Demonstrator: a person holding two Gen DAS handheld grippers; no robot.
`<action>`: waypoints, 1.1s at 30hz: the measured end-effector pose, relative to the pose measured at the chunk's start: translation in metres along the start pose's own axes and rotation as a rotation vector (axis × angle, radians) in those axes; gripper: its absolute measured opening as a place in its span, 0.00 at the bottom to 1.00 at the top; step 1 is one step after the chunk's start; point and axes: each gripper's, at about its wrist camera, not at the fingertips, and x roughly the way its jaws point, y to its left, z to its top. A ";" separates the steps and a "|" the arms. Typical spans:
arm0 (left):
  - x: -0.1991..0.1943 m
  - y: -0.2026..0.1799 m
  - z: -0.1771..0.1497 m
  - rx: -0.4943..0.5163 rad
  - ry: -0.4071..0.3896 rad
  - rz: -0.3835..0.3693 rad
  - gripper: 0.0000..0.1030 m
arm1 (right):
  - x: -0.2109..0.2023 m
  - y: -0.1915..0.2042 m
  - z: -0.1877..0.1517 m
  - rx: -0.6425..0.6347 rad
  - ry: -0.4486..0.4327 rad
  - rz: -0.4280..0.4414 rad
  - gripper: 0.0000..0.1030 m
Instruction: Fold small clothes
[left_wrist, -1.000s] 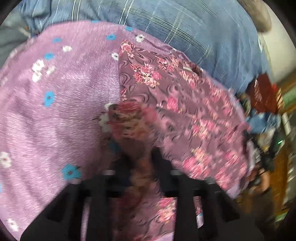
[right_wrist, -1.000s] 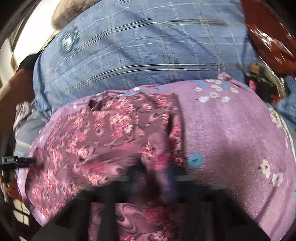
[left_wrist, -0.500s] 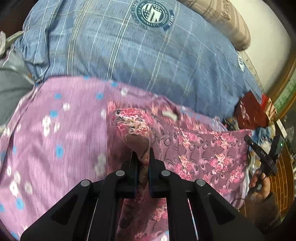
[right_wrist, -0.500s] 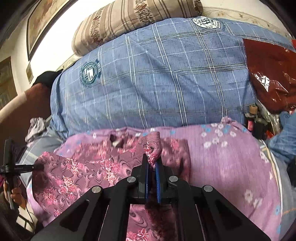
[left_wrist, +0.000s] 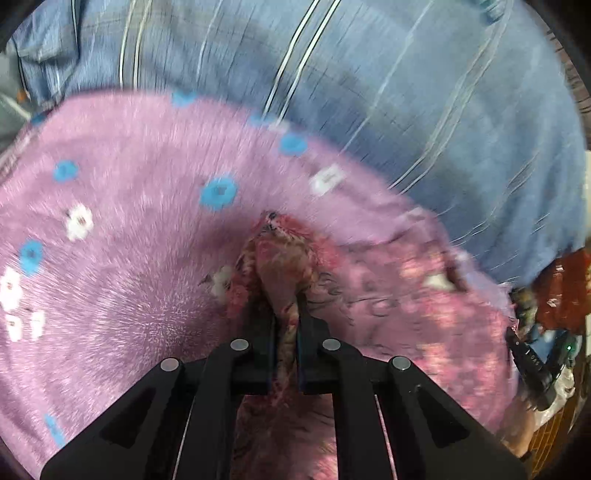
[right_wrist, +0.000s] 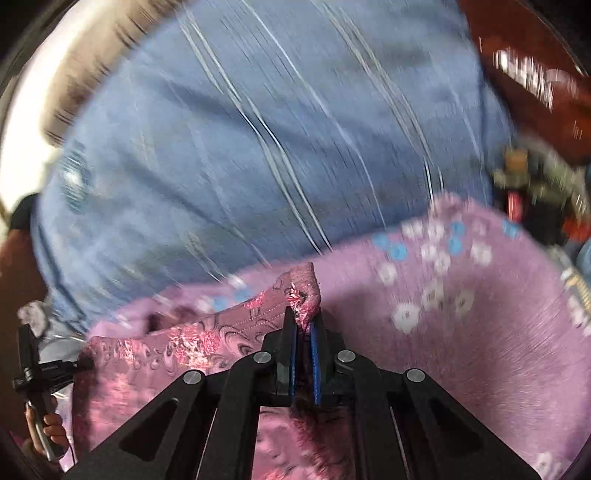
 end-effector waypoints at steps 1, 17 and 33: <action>-0.001 0.002 -0.002 -0.006 -0.009 -0.012 0.08 | 0.011 -0.004 -0.002 0.018 0.043 0.000 0.06; -0.051 0.009 -0.028 -0.074 0.009 -0.161 0.45 | -0.027 -0.018 -0.006 0.130 -0.009 0.083 0.13; -0.088 0.007 -0.121 -0.004 0.020 -0.121 0.64 | -0.131 -0.019 -0.108 0.022 -0.105 0.203 0.03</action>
